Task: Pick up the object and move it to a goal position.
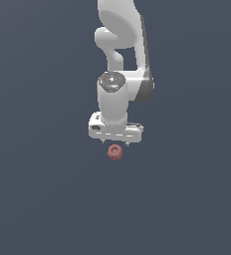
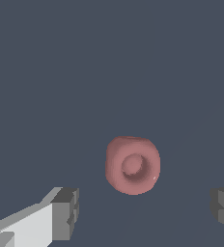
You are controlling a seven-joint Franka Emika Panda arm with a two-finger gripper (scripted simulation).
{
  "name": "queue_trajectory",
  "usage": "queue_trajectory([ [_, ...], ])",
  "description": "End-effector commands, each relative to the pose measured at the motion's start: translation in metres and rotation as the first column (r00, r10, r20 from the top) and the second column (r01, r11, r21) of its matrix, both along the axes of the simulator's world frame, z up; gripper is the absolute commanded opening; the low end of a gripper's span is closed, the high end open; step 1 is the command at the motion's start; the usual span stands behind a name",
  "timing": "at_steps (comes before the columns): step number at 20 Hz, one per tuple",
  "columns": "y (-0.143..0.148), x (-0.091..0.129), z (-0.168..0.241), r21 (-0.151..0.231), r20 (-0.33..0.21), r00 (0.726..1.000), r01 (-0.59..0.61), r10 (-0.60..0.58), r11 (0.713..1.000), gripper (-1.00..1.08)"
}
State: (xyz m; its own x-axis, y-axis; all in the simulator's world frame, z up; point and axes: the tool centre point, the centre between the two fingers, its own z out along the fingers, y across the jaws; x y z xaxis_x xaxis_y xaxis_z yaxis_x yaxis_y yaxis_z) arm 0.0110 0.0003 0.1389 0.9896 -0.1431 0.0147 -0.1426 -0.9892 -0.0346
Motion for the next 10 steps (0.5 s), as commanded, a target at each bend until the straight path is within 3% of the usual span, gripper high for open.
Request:
queue_trajectory([
  [1, 0.000, -0.001, -0.017, -0.010, -0.008, 1.000, 0.026, -0.026, 1.000, 1.00],
  [10, -0.001, -0.004, -0.047, -0.032, -0.019, 0.997, 0.075, -0.076, 0.997, 1.00],
])
